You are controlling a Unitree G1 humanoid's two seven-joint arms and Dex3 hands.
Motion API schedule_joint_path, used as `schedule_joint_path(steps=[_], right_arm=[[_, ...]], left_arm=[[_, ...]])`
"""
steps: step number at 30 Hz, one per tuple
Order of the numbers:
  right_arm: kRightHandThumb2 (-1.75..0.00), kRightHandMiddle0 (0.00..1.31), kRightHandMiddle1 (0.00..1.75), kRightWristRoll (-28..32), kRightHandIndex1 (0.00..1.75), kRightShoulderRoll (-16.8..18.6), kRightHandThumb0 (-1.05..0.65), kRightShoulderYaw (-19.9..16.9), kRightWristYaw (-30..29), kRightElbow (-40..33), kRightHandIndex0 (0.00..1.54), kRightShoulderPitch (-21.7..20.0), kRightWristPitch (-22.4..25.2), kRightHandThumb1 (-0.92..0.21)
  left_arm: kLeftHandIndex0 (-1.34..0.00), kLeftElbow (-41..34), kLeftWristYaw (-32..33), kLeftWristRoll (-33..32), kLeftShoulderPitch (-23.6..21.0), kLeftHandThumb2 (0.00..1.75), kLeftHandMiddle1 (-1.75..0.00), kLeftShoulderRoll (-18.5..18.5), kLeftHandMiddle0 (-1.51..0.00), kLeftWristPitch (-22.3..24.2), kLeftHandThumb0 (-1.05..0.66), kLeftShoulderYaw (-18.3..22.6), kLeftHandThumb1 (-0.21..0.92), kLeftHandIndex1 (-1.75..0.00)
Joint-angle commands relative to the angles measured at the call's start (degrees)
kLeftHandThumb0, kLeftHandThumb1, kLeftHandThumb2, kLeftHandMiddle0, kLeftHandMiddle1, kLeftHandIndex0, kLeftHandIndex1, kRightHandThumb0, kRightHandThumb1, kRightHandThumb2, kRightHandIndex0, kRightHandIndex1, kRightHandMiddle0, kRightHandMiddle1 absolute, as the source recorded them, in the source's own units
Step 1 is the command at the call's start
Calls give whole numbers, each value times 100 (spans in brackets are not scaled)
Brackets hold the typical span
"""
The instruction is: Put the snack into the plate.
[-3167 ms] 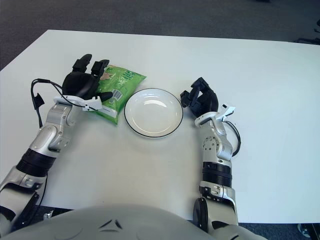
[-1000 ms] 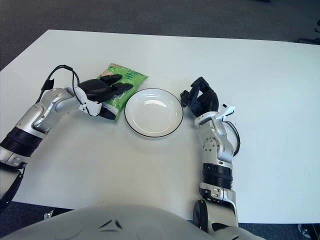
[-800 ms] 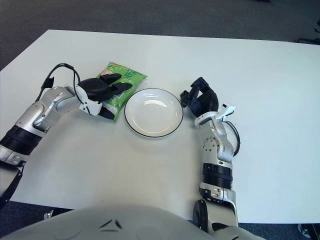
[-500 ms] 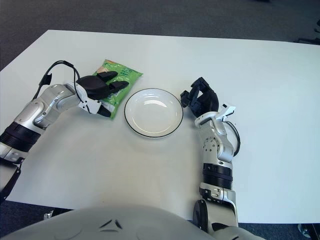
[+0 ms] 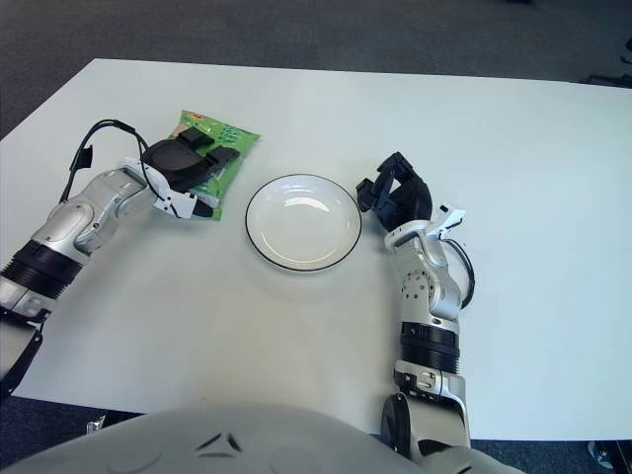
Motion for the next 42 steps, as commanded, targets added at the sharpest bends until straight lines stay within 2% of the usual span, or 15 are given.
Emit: schedule_joint_path(steps=[1, 4, 6, 9, 14, 17, 20, 22, 25, 28, 34, 37, 42], right_arm=[[-142, 68, 175, 60, 175, 202, -52, -62, -51, 48, 127, 469, 36, -23], [-142, 68, 175, 58, 175, 211, -52, -65, -61, 42, 127, 468, 37, -23], [-142, 68, 175, 53, 175, 209, -52, -69, -61, 35, 127, 472, 35, -23], [-142, 68, 175, 42, 175, 207, -51, -68, -58, 31, 127, 475, 31, -24], [-141, 68, 175, 56, 175, 213, -51, -80, -63, 30, 127, 471, 45, -24], [-141, 68, 175, 79, 175, 207, -51, -103, -55, 40, 127, 460, 57, -24], [-141, 68, 175, 79, 175, 209, -51, -107, -49, 42, 127, 458, 59, -24], [-141, 68, 175, 70, 175, 206, -51, -109, -43, 58, 127, 450, 51, -24], [-141, 68, 175, 61, 175, 201, -51, -111, -42, 80, 127, 438, 48, -24], [-141, 68, 175, 59, 175, 202, -51, -112, -46, 77, 127, 438, 52, -24], [-141, 68, 175, 49, 175, 202, -51, -115, -34, 120, 126, 420, 28, -24], [-141, 68, 175, 53, 175, 201, -51, -115, -7, 132, 126, 420, 9, -24], [-141, 68, 175, 52, 175, 199, -51, -116, 14, 156, 126, 411, -7, -24]], left_arm=[[-8, 896, 1167, 360, 241, 107, -167, -84, -42, 24, 23, -258, 41, -169], [-14, 1336, 1867, 433, 130, 110, -166, -142, -52, -53, 35, -351, 41, -172], [-26, 1668, 2356, 473, 18, 114, -156, -182, -62, -133, 14, -429, 39, -174], [-38, 2045, 2844, 489, -134, 118, -141, -219, -73, -216, 5, -540, 34, -174], [-58, 2402, 3244, 394, -279, 129, -124, -266, -86, -293, 1, -652, 20, -175], [-69, 2524, 3342, 286, -324, 142, -120, -296, -93, -348, 0, -661, 8, -175], [-75, 2599, 3439, 226, -349, 148, -119, -300, -97, -367, 0, -679, 1, -175], [-74, 2652, 3537, 214, -370, 160, -151, -308, -83, -355, 0, -705, 0, -175], [-74, 2732, 3643, 205, -406, 164, -165, -320, -77, -348, 0, -746, 0, -175], [-74, 2755, 3610, 139, -410, 168, -171, -323, -75, -344, 0, -747, -1, -175], [-74, 2603, 3299, 34, -419, 169, -174, -299, -74, -238, 0, -731, -2, -175], [-76, 2183, 2837, -124, -373, 161, -136, -216, -96, -86, 0, -626, -6, -175], [-71, 1462, 2206, -311, -205, 169, -150, -9, -99, 155, 0, -411, -10, -175]])
